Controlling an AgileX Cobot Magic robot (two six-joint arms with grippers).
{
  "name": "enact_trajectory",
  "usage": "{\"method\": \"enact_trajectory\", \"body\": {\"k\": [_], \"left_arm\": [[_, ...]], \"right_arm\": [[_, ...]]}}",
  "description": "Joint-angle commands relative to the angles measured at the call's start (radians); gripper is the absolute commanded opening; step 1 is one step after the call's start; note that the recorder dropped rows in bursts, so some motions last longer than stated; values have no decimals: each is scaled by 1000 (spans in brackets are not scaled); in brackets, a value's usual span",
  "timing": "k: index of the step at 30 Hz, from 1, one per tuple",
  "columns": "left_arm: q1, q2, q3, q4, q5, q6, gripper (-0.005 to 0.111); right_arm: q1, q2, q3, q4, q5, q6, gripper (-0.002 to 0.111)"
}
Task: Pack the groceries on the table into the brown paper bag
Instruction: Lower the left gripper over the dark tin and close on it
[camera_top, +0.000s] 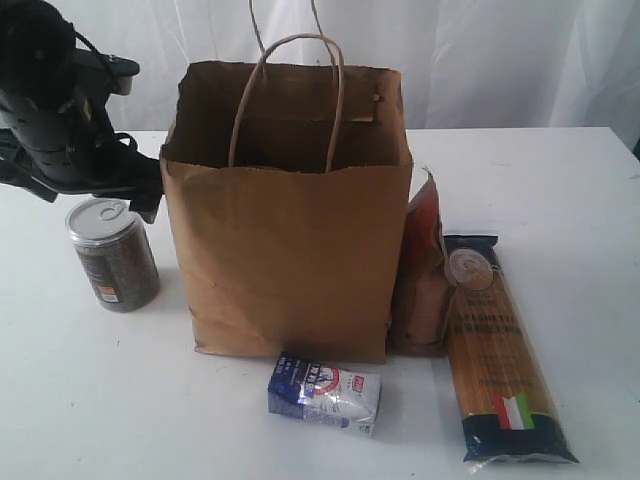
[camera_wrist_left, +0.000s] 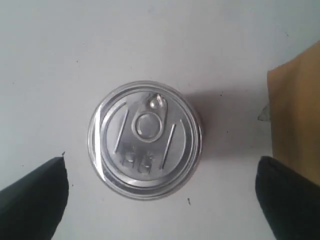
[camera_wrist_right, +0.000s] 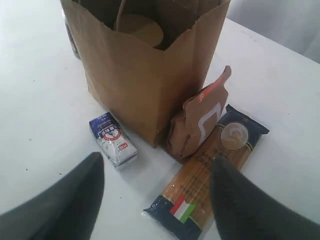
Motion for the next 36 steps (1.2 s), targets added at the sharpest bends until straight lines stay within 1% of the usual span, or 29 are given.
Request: {"method": "enact_trajectory", "body": {"k": [1, 6, 11, 14, 19, 26, 31, 36], "left_arm": [[7, 9, -8, -2, 26, 5, 105], [58, 9, -8, -27, 28, 11, 105], [130, 13, -8, -241, -14, 198, 105], [154, 25, -8, -269, -25, 211, 105], [155, 48, -8, -267, -29, 214, 105], [155, 91, -10, -237, -72, 207, 105], [155, 143, -12, -219, -84, 205, 105], [155, 148, -12, -219, -83, 188, 105]], "right_arm": [[-7, -6, 3, 0, -1, -6, 57], [-7, -6, 3, 0, -1, -6, 57], [-7, -6, 3, -5, -3, -6, 57], [-7, -6, 3, -6, -5, -6, 57], [-7, -6, 3, -6, -5, -6, 57], [-7, -6, 3, 0, 1, -6, 57], [-7, -6, 3, 0, 6, -6, 52], [-7, -6, 3, 0, 17, -6, 52]]}}
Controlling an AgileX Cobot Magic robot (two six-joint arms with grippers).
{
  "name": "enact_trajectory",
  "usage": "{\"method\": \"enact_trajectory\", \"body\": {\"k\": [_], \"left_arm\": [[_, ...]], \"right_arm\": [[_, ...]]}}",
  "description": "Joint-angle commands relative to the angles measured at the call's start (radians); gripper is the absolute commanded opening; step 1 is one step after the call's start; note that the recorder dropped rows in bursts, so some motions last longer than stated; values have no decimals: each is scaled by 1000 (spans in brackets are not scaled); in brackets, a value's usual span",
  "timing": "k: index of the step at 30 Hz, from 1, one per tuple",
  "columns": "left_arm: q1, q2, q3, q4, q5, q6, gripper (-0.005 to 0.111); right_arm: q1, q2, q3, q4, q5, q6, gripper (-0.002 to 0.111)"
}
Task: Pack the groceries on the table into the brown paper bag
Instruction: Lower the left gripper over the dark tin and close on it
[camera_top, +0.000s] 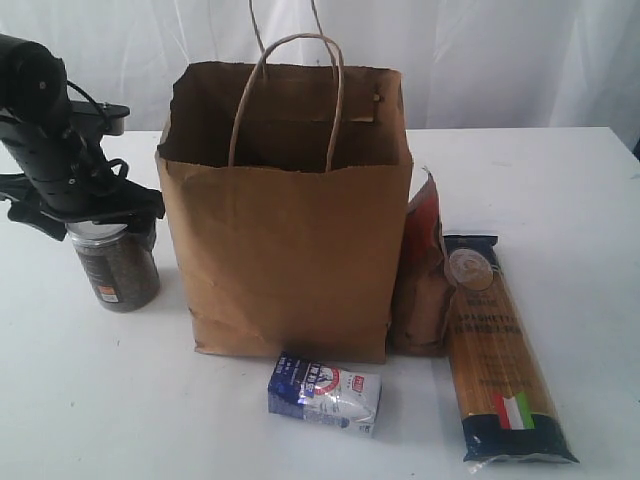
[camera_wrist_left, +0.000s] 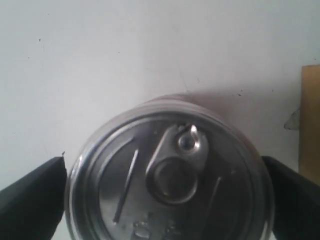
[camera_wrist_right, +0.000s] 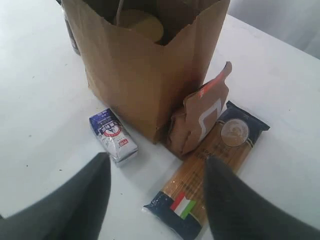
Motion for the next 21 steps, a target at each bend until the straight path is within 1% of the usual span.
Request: {"method": "enact_trajectory", "body": {"k": [1, 5, 12, 17, 19, 20, 21], "left_arm": [[2, -3, -5, -8, 10, -11, 105], [2, -3, -5, -25, 12, -11, 105], [2, -3, -5, -21, -25, -11, 105], [2, -3, -5, -21, 39, -13, 105], [2, -3, -5, -21, 41, -13, 105], [2, -3, -5, -21, 41, -13, 104], [2, -3, -5, -21, 41, -16, 98]], "right_arm": [[-7, -6, 3, 0, 5, -4, 52], [-7, -6, 3, 0, 10, -4, 52], [-7, -6, 3, 0, 10, -4, 52], [-7, -6, 3, 0, 10, -4, 52], [-7, -6, 3, 0, 10, -4, 52], [-7, -6, 3, 0, 12, -4, 52], [-7, -6, 3, 0, 16, -4, 52]]}}
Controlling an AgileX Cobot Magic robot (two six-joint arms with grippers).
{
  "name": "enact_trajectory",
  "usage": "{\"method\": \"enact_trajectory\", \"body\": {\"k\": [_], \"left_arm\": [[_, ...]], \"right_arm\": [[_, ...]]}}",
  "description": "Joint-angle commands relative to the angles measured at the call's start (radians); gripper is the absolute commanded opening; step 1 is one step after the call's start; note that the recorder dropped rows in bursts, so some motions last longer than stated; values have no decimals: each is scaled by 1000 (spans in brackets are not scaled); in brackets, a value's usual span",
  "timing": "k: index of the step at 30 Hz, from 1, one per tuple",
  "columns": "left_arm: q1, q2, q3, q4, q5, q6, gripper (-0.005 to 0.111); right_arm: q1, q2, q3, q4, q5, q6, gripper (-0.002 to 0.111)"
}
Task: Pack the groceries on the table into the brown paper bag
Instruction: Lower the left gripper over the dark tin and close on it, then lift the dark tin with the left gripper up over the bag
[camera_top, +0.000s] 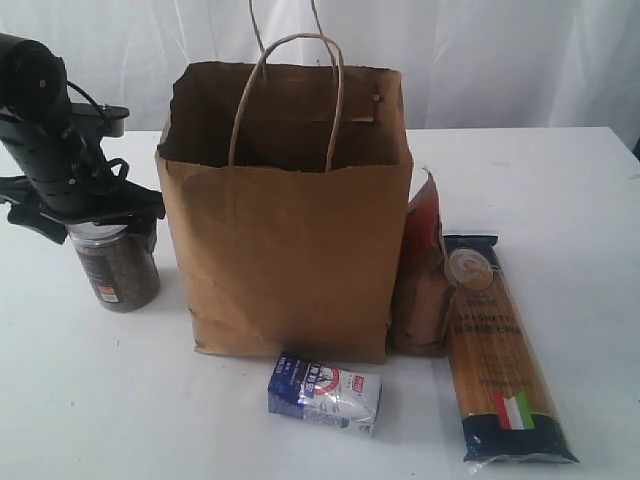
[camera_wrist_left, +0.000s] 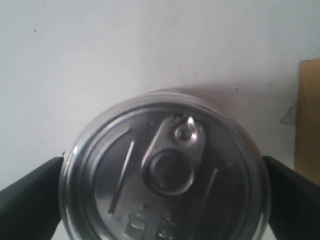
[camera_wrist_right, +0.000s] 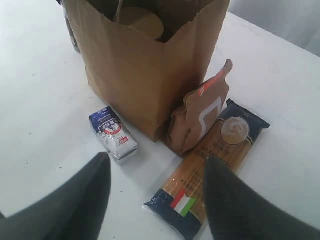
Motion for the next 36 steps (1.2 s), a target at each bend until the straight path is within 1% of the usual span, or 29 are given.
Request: {"method": "enact_trajectory", "body": {"k": [1, 2, 4, 7, 9, 13, 20, 26, 29, 33, 36], "left_arm": [[2, -3, -3, -6, 22, -12, 93], [2, -3, -3, -6, 23, -12, 84], [2, -3, -3, -6, 23, -12, 63], [2, -3, -3, -6, -2, -9, 25], [2, -5, -10, -6, 12, -9, 1], [2, -25, -49, -6, 56, 16, 0], [2, -117, -168, -6, 163, 58, 0], [2, -184, -292, -6, 331, 142, 0], [2, -224, -357, -6, 374, 156, 0], [2, -280, -447, -71, 395, 172, 0], [2, -301, -516, -179, 432, 221, 0]], "right_arm": [[-7, -6, 3, 0, 17, -4, 52], [-7, -6, 3, 0, 25, -4, 52], [-7, -6, 3, 0, 33, -4, 52], [-7, -6, 3, 5, 50, -4, 52], [-7, -6, 3, 5, 59, -4, 52], [-7, -6, 3, 5, 57, -4, 52], [-7, -6, 3, 7, 25, -4, 52], [-7, -6, 3, 7, 21, -4, 52], [-7, -6, 3, 7, 19, -4, 52], [-7, -6, 3, 7, 19, -4, 52], [-7, -6, 3, 7, 19, -4, 52]]}}
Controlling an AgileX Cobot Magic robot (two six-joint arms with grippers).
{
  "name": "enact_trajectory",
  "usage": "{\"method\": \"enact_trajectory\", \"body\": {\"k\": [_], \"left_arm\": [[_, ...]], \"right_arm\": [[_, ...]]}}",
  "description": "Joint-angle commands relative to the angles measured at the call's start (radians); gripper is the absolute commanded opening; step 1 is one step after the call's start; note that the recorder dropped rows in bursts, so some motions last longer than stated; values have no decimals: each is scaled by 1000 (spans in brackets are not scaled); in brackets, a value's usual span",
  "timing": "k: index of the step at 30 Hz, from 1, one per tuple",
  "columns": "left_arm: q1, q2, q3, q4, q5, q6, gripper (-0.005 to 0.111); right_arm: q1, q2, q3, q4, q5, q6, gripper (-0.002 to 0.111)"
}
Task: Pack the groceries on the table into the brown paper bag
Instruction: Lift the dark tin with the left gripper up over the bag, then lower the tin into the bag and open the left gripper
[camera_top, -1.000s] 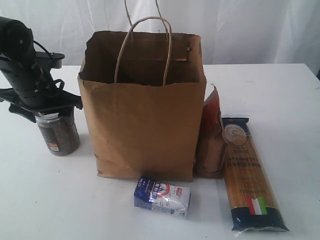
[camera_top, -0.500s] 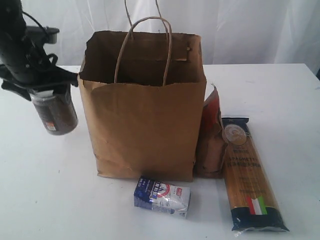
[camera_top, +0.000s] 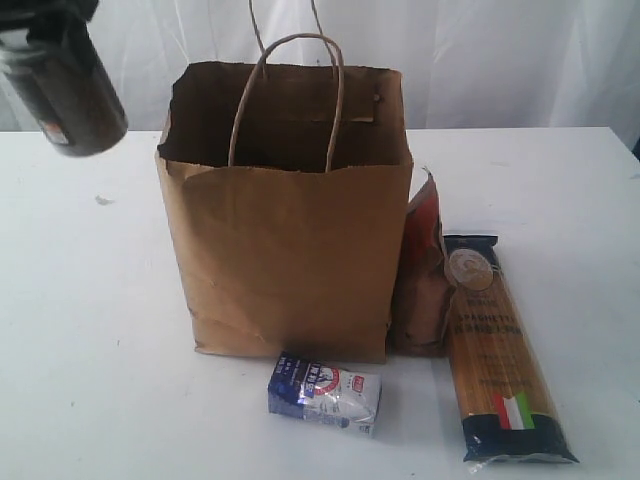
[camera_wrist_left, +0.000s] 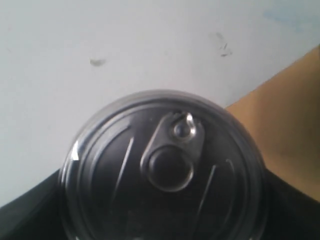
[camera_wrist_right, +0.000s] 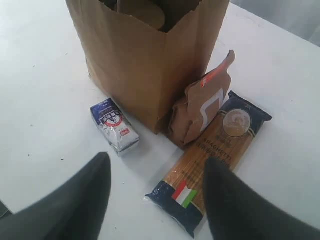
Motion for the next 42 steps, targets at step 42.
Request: {"method": "enact_trajectory", "body": {"k": [42], "left_arm": [[-72, 268, -325, -570, 151, 273, 0]], "right_arm": [[-7, -6, 3, 28, -8, -4, 52]]}}
